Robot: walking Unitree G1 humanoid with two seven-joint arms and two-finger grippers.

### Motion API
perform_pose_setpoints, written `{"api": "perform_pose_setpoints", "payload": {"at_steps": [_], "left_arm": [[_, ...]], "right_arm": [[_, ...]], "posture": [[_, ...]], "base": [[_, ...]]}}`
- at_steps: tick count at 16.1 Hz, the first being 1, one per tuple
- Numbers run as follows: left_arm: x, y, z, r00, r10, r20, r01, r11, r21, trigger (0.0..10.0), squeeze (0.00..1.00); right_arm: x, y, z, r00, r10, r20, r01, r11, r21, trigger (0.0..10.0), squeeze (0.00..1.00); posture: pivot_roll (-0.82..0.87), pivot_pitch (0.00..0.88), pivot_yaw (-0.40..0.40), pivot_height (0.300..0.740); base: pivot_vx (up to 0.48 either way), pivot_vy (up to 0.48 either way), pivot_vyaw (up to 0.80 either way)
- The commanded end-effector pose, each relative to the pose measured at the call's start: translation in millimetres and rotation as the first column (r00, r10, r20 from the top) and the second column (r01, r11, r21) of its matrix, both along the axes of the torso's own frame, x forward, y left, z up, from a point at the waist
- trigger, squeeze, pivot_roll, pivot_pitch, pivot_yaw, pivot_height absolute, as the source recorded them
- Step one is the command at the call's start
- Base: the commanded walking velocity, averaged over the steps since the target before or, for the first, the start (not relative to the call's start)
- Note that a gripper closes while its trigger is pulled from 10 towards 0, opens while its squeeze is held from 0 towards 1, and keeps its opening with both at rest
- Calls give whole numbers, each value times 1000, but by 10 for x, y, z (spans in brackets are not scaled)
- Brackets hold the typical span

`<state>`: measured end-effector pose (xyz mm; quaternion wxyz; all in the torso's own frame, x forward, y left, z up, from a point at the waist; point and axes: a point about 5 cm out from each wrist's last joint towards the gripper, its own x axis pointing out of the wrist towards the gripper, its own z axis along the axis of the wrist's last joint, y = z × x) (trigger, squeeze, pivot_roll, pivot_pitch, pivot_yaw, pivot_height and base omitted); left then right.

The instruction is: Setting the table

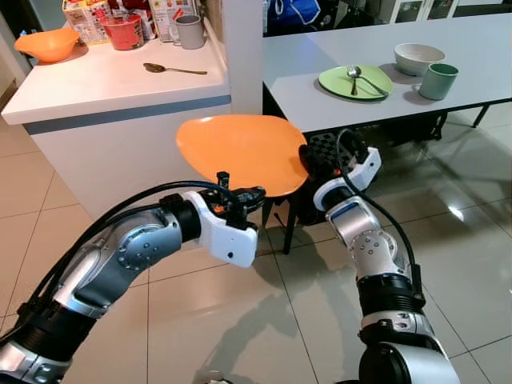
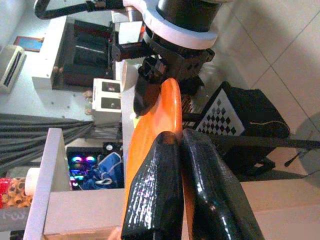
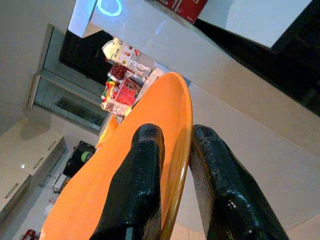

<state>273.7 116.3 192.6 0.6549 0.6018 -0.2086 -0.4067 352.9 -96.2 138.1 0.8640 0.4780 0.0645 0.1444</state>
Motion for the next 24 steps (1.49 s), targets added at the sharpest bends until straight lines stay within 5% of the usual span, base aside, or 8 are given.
{"api": "perform_pose_setpoints", "payload": {"at_steps": [1, 3, 4, 5, 7, 15, 16, 24], "left_arm": [[60, 57, 476, 988, 54, 146, -24, 980, -200, 0, 0], [74, 64, 489, 989, 67, 133, -36, 975, -220, 0, 0], [96, 84, 491, 992, 96, 87, -70, 962, -266, 2314, 0], [132, 107, 514, 990, 133, 46, -112, 940, -322, 10000, 0], [189, 155, 581, 984, 176, -19, -167, 892, -420, 10000, 0], [212, 191, 671, 976, 207, -64, -212, 854, -475, 10000, 0], [213, 201, 683, 975, 215, -58, -215, 845, -489, 10000, 1000], [231, 213, 674, 967, 233, -103, -253, 825, -506, 10000, 1000]], "right_arm": [[-51, 225, -133, 995, 67, -74, -68, 998, -7, 0, 0], [-52, 223, -136, 995, 65, -76, -66, 998, -7, 0, 0], [-55, 223, -140, 995, 64, -77, -65, 998, -9, 0, 0], [-57, 222, -141, 995, 65, -76, -66, 998, -11, 0, 0], [-58, 216, -145, 995, 64, -76, -65, 998, -16, 0, 0], [-65, 225, -157, 995, 63, -77, -66, 997, -30, 0, 0], [-64, 226, -157, 995, 63, -77, -66, 997, -32, 0, 0], [-71, 235, -166, 995, 61, -74, -65, 997, -47, 0, 0]], "posture": [[232, 0, 48, 740], [232, 0, 48, 740], [232, 0, 48, 740], [230, 0, 46, 740], [231, 0, 44, 740], [231, 0, 45, 740], [230, 0, 46, 740], [228, 0, 51, 740]], "base": [[0, 0, 0], [0, 0, 0], [0, 0, 0], [0, 0, 0], [0, 0, 0], [0, 0, 0], [0, 0, 0], [0, 0, 0]]}}
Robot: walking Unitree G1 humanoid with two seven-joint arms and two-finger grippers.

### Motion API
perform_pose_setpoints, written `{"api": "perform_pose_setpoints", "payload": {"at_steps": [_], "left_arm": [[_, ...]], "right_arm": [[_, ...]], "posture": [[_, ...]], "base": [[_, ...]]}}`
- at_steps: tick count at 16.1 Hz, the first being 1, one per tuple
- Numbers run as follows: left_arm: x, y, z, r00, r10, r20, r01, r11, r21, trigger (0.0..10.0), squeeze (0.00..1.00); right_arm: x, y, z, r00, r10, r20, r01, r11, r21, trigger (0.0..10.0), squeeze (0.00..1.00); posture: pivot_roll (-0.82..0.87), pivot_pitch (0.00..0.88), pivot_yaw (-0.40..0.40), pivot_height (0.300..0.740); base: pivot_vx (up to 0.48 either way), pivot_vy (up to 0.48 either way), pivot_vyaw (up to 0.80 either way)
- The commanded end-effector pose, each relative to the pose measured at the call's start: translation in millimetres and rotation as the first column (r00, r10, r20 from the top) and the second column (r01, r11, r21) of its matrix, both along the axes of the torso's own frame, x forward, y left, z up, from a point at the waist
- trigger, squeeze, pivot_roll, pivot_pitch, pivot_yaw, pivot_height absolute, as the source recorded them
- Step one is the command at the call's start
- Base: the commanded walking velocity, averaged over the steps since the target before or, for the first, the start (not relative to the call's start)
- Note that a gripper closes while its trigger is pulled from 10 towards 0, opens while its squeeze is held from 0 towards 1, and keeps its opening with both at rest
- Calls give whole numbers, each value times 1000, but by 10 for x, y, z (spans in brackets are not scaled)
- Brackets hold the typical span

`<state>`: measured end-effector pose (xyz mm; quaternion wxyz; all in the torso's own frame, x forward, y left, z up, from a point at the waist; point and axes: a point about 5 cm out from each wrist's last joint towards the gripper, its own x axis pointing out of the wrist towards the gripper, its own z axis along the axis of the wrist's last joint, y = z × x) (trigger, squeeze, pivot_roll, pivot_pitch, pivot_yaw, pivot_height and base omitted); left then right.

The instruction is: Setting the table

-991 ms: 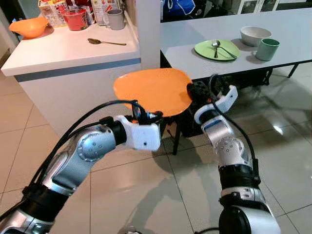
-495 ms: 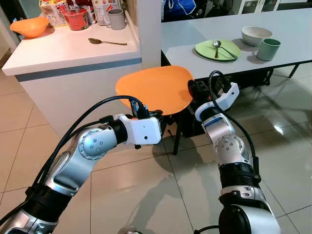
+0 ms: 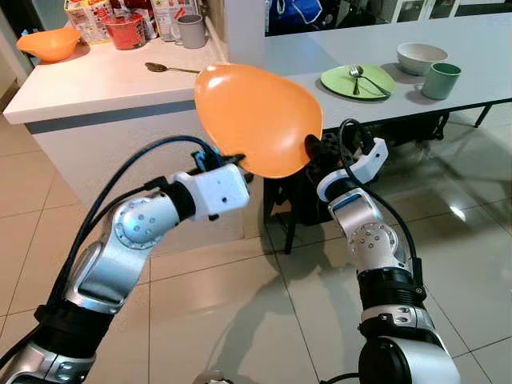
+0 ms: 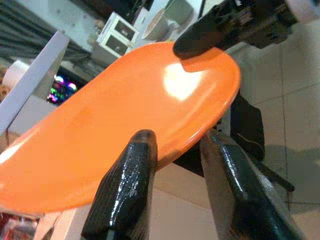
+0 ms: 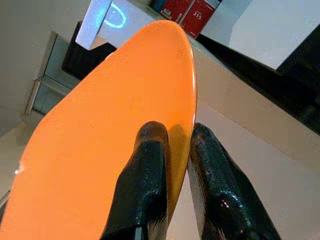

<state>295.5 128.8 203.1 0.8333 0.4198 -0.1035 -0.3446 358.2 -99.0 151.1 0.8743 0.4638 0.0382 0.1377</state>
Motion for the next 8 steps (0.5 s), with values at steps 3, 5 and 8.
{"api": "perform_pose_setpoints", "payload": {"at_steps": [3, 5, 8], "left_arm": [[97, 196, 500, 991, 122, 45, -105, 953, -284, 10000, 1000], [155, 288, 482, 986, 167, -17, -162, 924, -347, 10000, 0], [266, 586, 359, 943, 221, -251, -324, 787, -524, 10000, 0]], "right_arm": [[-135, 265, -292, 989, 103, -109, -107, 994, -29, 0, 0], [-138, 259, -292, 989, 103, -105, -108, 993, -44, 0, 0], [-144, 246, -308, 989, 100, -105, -107, 992, -66, 0, 0]], "posture": [[225, 0, 52, 740], [223, 0, 51, 740], [220, 0, 54, 740]], "base": [[0, 0, 0], [0, 0, 0], [0, 0, 0]]}}
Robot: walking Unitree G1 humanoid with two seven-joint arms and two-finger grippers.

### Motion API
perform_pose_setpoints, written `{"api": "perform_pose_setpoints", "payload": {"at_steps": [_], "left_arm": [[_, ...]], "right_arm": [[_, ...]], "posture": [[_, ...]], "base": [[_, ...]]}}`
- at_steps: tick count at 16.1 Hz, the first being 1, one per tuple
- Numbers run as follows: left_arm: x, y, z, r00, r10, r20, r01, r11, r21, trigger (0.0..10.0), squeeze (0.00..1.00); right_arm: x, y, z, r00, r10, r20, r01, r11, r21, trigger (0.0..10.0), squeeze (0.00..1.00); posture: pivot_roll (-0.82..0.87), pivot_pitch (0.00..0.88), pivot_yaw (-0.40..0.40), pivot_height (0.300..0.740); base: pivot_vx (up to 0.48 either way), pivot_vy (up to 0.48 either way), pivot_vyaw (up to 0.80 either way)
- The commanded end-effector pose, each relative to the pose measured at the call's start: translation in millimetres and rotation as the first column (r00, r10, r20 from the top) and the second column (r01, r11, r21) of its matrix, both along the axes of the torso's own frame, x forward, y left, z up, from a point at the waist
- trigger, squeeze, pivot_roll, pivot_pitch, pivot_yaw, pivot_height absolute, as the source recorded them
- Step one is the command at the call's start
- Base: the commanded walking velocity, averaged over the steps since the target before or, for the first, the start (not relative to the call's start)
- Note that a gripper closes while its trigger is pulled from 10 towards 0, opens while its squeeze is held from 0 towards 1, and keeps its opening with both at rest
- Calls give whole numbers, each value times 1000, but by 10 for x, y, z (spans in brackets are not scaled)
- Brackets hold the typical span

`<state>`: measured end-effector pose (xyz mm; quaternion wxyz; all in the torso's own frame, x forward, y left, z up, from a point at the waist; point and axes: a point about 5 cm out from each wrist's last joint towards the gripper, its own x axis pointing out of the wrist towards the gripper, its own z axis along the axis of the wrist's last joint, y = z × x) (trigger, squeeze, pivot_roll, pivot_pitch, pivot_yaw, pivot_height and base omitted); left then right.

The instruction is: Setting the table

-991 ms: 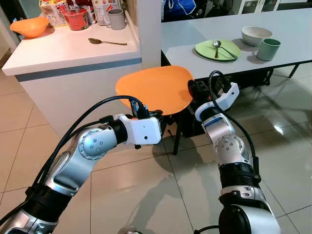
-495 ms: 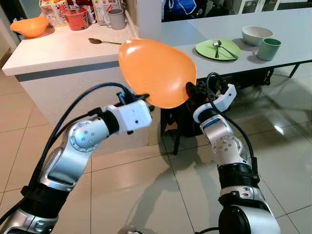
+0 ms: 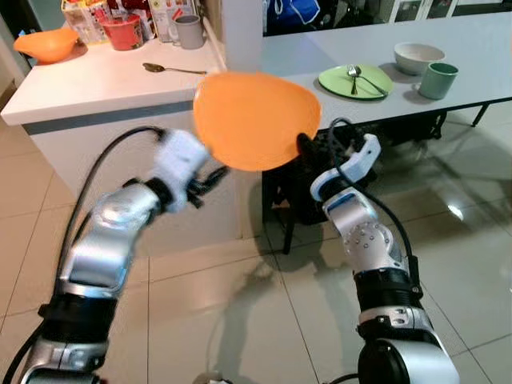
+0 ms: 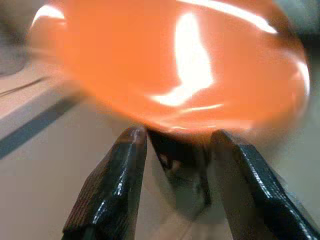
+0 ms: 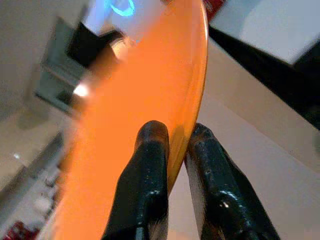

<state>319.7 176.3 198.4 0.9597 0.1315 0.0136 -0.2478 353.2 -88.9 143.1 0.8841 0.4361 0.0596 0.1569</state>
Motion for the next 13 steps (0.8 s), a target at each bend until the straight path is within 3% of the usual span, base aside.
{"api": "perform_pose_setpoints", "payload": {"at_steps": [1, 2, 5, 8, 13], "left_arm": [[42, 221, 361, 989, 106, 103, -94, 988, -121, 10000, 0], [38, 289, 312, 989, 137, 49, -125, 973, -194, 10000, 0], [8, 278, 196, 987, 160, 2, -153, 952, -264, 10000, 0], [-19, 238, 77, 983, 179, -29, -180, 946, -270, 10000, 0], [-28, 215, 63, 983, 179, -33, -181, 948, -261, 10000, 0]], "right_arm": [[-97, 139, -234, 995, 48, -92, -49, 999, -13, 0, 0], [-102, 131, -239, 995, 47, -91, -49, 999, -18, 0, 0], [-99, 119, -246, 994, 49, -93, -52, 998, -29, 0, 0], [-90, 103, -241, 995, 54, -88, -57, 998, -38, 0, 0], [-87, 119, -233, 995, 57, -86, -64, 995, -71, 0, 0]], "posture": [[219, 0, 52, 740], [220, 0, 49, 740], [220, 0, 39, 740], [215, 0, 31, 740], [217, 0, 29, 740]], "base": [[0, 0, 0], [0, 0, 0], [0, 0, 0], [0, 0, 0], [0, 0, 0]]}}
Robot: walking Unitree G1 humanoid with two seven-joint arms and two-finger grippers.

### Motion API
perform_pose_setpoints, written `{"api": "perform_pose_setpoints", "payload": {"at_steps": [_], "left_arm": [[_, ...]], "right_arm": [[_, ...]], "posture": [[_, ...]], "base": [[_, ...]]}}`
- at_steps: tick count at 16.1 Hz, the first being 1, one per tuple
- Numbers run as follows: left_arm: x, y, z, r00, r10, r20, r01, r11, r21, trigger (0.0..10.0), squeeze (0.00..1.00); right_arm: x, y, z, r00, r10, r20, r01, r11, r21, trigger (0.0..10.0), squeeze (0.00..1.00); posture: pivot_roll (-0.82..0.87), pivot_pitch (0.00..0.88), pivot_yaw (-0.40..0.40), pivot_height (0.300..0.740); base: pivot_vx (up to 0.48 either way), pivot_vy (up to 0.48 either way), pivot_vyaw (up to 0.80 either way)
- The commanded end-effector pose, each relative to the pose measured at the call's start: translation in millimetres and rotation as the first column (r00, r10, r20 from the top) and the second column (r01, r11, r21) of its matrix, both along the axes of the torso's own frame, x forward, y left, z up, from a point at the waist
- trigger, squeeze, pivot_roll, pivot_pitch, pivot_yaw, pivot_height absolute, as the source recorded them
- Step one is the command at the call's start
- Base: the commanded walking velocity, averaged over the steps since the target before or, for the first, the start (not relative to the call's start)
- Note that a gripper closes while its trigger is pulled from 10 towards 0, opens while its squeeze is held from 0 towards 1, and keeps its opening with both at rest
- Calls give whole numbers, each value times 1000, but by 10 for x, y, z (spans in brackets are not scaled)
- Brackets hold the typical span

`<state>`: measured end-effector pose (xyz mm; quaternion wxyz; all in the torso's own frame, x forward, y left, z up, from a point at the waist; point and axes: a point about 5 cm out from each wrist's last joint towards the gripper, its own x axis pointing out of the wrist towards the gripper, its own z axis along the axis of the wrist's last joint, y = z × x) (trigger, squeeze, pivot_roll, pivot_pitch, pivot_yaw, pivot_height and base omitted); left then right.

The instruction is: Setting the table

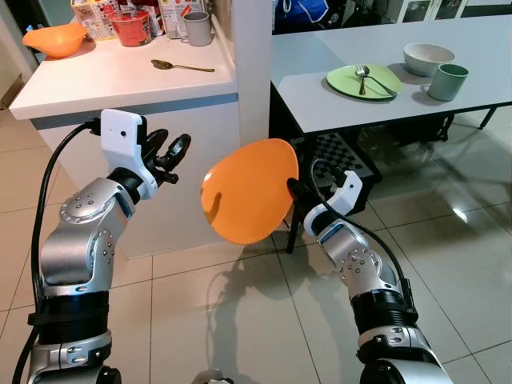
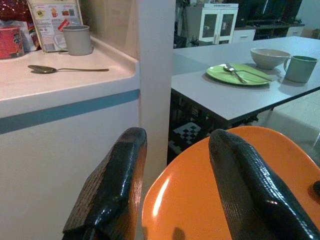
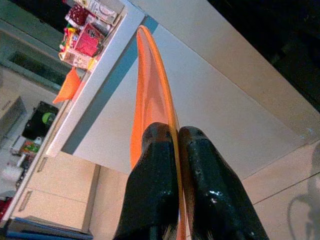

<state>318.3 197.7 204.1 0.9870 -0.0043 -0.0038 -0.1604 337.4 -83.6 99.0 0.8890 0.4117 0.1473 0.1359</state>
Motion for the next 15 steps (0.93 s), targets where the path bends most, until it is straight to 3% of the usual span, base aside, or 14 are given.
{"api": "perform_pose_setpoints", "payload": {"at_steps": [1, 4, 5, 7, 8, 10, 11, 12, 13, 15], "left_arm": [[-10, 14, -25, 1000, 9, -14, -9, 1000, -6, 10000, 0], [-6, 31, -130, 999, 21, -46, -21, 1000, -2, 10000, 0], [1, 49, -181, 998, 30, -61, -30, 1000, 1, 10000, 0], [8, 73, -214, 996, 41, -73, -41, 999, 0, 10000, 0], [9, 74, -206, 996, 43, -73, -43, 999, -7, 10000, 0], [5, 51, -190, 997, 37, -65, -37, 999, -2, 10000, 0], [9, 50, -188, 997, 38, -60, -38, 999, 9, 10000, 0], [14, 54, -191, 997, 40, -60, -40, 999, 12, 10000, 0], [15, 63, -190, 997, 43, -60, -42, 999, 13, 10000, 0], [18, 84, -182, 997, 48, -60, -47, 999, 14, 10000, 0]], "right_arm": [[75, 73, 247, 996, 30, 90, -29, 1000, -6, 10000, 0], [102, 26, 379, 992, 7, 125, -14, 998, 55, 10000, 0], [118, -13, 395, 993, -16, 118, 2, 993, 117, 10000, 0], [152, -150, 411, 993, -105, 62, 78, 936, 344, 10000, 0], [172, -233, 346, 989, -149, 17, 131, 916, 378, 10000, 0], [155, -158, 279, 995, -97, 37, 89, 982, 167, 10000, 0], [148, -120, 218, 996, -77, 49, 78, 997, -20, 10000, 0], [148, -127, 198, 995, -92, 28, 91, 995, 34, 10000, 0], [153, -166, 168, 993, -114, -23, 116, 981, 156, 10000, 0], [168, -228, 156, 986, -156, -65, 169, 937, 305, 10000, 0]], "posture": [[217, 0, 31, 740], [210, 0, 29, 740], [208, 0, 30, 740], [209, 0, 30, 740], [210, 0, 31, 740], [211, 0, 33, 740], [212, 0, 32, 740], [213, 0, 31, 740], [214, 0, 32, 740], [214, 0, 32, 740]], "base": [[0, 0, 0], [0, 0, 0], [0, 0, 0], [0, 0, 0], [0, 0, 0], [0, 0, 0], [0, 0, 0], [0, 0, 0], [0, 0, 0], [0, 0, 0]]}}
